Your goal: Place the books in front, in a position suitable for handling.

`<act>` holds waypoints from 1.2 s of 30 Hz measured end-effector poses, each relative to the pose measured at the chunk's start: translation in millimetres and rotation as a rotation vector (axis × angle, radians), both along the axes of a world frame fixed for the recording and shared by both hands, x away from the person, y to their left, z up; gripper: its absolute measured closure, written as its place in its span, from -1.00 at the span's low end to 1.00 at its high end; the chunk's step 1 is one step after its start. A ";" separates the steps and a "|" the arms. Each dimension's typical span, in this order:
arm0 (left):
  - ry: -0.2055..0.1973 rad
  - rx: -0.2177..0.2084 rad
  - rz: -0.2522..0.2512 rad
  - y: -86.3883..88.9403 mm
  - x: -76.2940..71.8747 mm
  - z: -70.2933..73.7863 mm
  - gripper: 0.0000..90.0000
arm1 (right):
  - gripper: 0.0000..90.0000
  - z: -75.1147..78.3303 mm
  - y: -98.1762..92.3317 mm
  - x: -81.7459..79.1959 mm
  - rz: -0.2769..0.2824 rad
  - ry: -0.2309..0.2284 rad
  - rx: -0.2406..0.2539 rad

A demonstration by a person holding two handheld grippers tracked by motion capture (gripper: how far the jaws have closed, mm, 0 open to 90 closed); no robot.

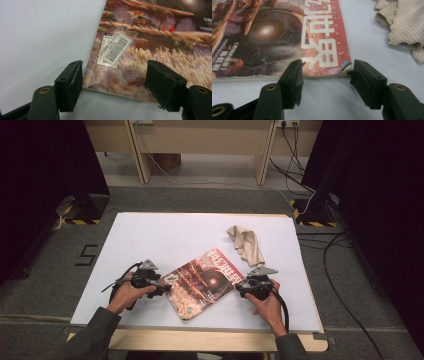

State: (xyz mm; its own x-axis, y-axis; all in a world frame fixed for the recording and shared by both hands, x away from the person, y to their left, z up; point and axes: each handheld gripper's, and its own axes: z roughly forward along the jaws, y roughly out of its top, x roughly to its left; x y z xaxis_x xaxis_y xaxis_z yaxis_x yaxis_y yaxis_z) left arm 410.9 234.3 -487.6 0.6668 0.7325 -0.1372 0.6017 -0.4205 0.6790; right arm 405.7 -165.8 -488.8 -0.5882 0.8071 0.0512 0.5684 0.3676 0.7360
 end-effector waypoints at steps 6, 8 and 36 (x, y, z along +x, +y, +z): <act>-0.002 -0.004 -0.002 -6.2 -26.8 -0.3 -0.30 | -0.08 0.1 9.3 -18.4 0.049 0.055 0.015; 0.002 -0.005 -0.009 -8.2 -33.5 -0.1 -0.29 | -0.10 -0.6 13.5 -21.4 0.039 0.049 0.004; 0.008 -0.043 -0.056 -14.1 -82.9 -1.7 -0.30 | -0.04 8.2 41.2 30.3 0.056 -0.010 0.017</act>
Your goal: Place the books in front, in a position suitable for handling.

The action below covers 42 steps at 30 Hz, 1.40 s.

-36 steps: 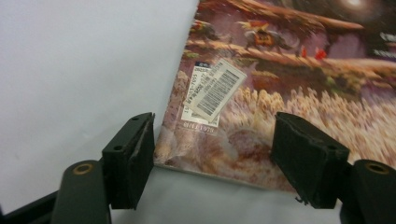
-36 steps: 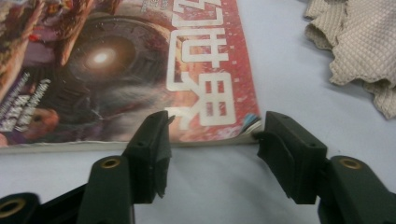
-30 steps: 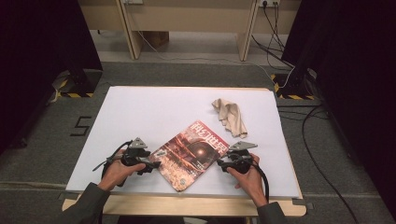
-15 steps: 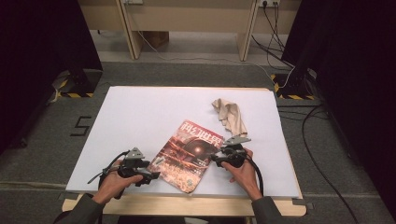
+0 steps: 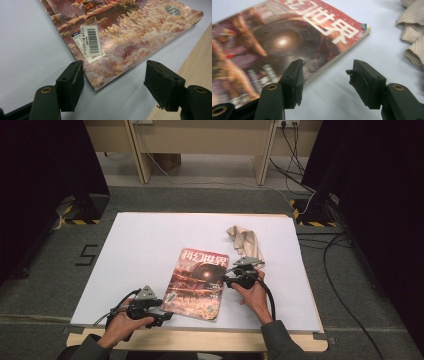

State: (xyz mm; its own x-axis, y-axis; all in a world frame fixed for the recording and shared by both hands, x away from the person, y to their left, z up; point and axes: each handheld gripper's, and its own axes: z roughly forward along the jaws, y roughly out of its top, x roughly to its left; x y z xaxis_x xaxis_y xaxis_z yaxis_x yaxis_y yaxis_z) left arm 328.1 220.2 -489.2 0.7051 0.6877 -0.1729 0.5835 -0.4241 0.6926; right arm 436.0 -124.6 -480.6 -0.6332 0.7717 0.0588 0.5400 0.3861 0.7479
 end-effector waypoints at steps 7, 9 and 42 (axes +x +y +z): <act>-0.005 0.007 -0.036 -12.3 -7.4 0.3 -0.29 | -0.02 -3.4 10.7 -17.2 0.039 0.083 0.014; -0.015 0.020 -0.040 -14.1 -8.1 0.3 -0.30 | -0.02 -6.6 12.5 -18.8 0.047 0.094 0.025; -0.045 -0.068 0.006 -6.2 0.6 2.7 -0.30 | -0.09 -4.2 17.8 -4.6 0.013 0.031 0.006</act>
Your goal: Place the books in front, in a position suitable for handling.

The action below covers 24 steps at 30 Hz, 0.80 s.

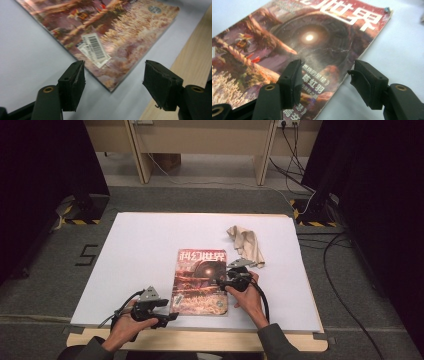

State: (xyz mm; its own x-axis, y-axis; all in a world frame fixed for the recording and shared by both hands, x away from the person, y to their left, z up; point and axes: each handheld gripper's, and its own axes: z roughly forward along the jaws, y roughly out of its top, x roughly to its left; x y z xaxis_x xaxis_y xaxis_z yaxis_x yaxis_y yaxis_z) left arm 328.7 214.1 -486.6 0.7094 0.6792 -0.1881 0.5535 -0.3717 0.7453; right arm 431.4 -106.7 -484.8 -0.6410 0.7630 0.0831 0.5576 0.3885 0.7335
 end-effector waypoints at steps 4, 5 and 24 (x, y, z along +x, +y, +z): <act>-0.029 0.002 0.060 10.6 6.7 1.9 -0.35 | -0.09 3.9 -4.2 0.4 -0.014 -0.011 0.011; -0.040 0.015 0.071 12.9 8.1 2.2 -0.39 | -0.09 4.8 -5.3 1.0 -0.012 -0.017 0.010; -0.111 0.096 0.267 46.4 34.7 -8.7 -0.65 | -0.09 26.9 -46.1 24.0 -0.146 -0.099 0.012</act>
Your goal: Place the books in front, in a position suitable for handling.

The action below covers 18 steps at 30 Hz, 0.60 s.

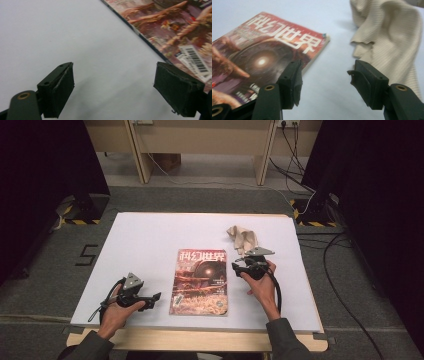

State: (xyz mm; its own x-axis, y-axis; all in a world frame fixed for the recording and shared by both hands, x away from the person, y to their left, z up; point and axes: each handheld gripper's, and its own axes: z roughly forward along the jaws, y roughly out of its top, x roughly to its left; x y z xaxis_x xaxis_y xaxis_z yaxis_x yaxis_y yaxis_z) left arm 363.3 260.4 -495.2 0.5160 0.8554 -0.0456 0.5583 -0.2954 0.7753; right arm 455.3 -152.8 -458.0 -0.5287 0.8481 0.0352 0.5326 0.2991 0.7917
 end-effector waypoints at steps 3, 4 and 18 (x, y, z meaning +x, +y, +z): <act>0.007 0.006 0.002 1.4 1.4 -1.8 -0.65 | -0.09 2.8 -4.6 4.8 -0.018 -0.014 0.005; 0.005 0.010 -0.002 1.2 1.4 -2.1 -0.65 | -0.09 4.5 -7.3 7.2 -0.024 -0.018 0.004; 0.026 0.038 -0.020 1.3 2.1 -7.5 -0.67 | -0.11 14.5 -37.2 31.2 -0.121 -0.052 0.008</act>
